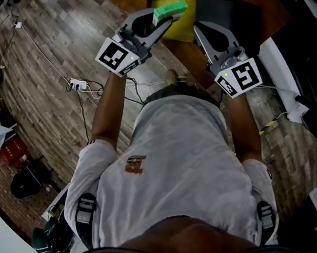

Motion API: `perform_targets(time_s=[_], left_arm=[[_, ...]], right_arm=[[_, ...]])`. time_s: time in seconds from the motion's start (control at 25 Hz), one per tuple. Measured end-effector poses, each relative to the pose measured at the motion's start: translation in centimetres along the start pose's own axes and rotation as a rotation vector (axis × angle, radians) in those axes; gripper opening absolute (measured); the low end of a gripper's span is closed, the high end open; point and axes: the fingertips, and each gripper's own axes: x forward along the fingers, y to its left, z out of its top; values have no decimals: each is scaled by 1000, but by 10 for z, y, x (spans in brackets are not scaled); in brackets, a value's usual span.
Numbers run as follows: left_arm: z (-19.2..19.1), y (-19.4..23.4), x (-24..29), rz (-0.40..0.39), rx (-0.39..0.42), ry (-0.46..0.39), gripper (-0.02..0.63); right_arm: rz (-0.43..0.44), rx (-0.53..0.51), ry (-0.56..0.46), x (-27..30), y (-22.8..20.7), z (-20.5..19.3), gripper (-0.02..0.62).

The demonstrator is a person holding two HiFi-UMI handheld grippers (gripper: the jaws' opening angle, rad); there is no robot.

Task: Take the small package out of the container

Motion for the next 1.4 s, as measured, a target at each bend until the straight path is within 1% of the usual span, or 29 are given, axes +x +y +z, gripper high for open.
perform_targets(time_s=[0.2,0.32,0.6,0.88,1.4], left_arm=[[13,-15,-29,68,-71,-100,109],[18,-20,-40,82,-92,-129,109],[20,-36,-52,66,-91,-141,109],[25,-48,-55,44,-86,-148,109],[28,-45,-53,18,-86,-144,109]], right_arm=[[27,-2,-10,-6,24,1,31],[42,1,-10,-9,34,0,31],[61,0,-21,-16,55,-6,31],[57,-8,-23,-23,63,-5,31],[52,-9,-23,-19,64,-4,31]])
